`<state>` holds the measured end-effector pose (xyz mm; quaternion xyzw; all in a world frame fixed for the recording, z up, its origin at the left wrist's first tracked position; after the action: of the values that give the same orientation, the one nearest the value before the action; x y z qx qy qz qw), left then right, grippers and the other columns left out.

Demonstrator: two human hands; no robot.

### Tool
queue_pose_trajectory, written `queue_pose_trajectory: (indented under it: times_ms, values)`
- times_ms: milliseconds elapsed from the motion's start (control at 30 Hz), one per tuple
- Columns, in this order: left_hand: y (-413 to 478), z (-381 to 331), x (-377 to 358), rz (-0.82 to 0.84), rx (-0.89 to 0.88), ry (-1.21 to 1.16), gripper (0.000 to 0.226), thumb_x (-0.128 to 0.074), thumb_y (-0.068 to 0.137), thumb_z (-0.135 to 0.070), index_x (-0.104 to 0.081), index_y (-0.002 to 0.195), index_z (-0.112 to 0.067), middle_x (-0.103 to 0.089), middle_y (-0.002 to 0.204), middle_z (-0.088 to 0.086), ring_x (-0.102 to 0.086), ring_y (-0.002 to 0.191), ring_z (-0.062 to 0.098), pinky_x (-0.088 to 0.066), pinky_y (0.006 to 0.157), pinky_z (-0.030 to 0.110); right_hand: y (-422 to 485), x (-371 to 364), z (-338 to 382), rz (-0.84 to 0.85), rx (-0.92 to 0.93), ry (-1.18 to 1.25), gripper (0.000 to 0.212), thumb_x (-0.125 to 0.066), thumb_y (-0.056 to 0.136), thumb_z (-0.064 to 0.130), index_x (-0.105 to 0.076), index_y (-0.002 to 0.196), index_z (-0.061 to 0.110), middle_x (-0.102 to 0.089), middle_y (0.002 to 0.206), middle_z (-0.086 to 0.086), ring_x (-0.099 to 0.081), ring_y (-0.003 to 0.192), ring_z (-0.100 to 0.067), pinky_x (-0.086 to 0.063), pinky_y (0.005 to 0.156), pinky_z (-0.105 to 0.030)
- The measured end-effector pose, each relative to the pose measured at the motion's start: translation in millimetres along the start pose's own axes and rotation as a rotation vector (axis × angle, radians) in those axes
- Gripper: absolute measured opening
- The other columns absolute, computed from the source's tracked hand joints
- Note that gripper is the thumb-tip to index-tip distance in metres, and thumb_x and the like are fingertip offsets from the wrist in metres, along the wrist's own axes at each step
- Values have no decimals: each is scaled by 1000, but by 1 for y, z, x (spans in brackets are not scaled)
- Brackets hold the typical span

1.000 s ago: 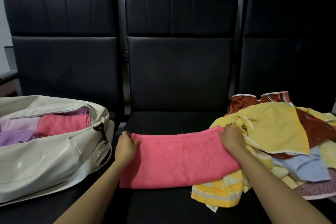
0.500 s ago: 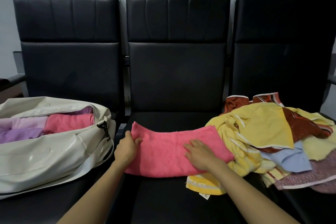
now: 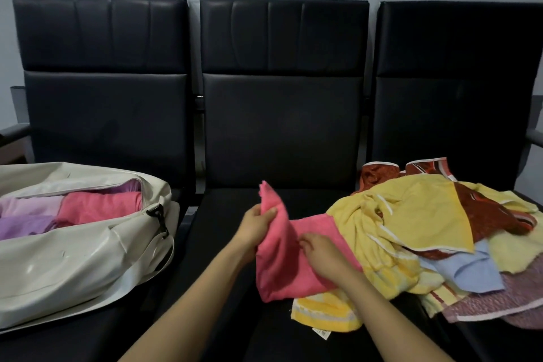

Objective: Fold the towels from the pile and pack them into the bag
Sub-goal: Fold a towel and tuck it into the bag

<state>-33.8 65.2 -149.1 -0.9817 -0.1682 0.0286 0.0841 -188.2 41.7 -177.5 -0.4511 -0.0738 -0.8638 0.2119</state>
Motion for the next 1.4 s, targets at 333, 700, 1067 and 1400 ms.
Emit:
queue_pose_trajectory:
  times_ms: [333, 700, 1067, 1400]
  values:
    - [5, 54, -77, 293, 242, 52, 19, -42, 102, -15, -52, 111, -1, -58, 80, 8, -55, 63, 15, -49, 52, 22, 1, 41, -52, -161, -317, 266, 58, -25, 103, 48, -49, 61, 14, -52, 63, -2, -51, 64, -18, -38, 65, -32]
    - [-8, 56, 2, -111, -23, 680, 41, -63, 90, -35, -44, 118, -11, -43, 112, -1, -52, 95, 13, -45, 78, 27, -2, 48, -54, -75, -401, 210, 34, -52, 87, -1, -57, 121, 0, -54, 82, -4, -53, 75, -17, -40, 60, -27]
    - [-11, 38, -25, 188, 490, 13, 75, -88, 61, -11, -50, 126, -4, -60, 119, 12, -59, 105, 28, -53, 79, 42, -1, 44, -55, -46, -414, 126, 32, -34, 97, 9, -49, 125, 6, -53, 99, -4, -52, 86, -17, -37, 58, -24]
    - [-33, -48, -52, 227, 54, 265, 37, -77, 70, -27, -60, 101, -16, -65, 105, 9, -64, 97, 24, -53, 91, 45, 2, 50, -39, -102, -359, 83, 51, -27, 103, 44, -59, 116, 6, -63, 114, -14, -59, 101, -28, -44, 85, -37]
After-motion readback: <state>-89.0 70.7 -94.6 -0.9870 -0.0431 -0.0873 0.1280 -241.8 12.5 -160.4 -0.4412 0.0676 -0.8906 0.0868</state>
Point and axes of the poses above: each hand's wrist, its own y-axis towards the middle knuckle, its own x-axis out of the back of the hand, z = x × y, the point moved 5 cm from there along y, towards the middle knuckle
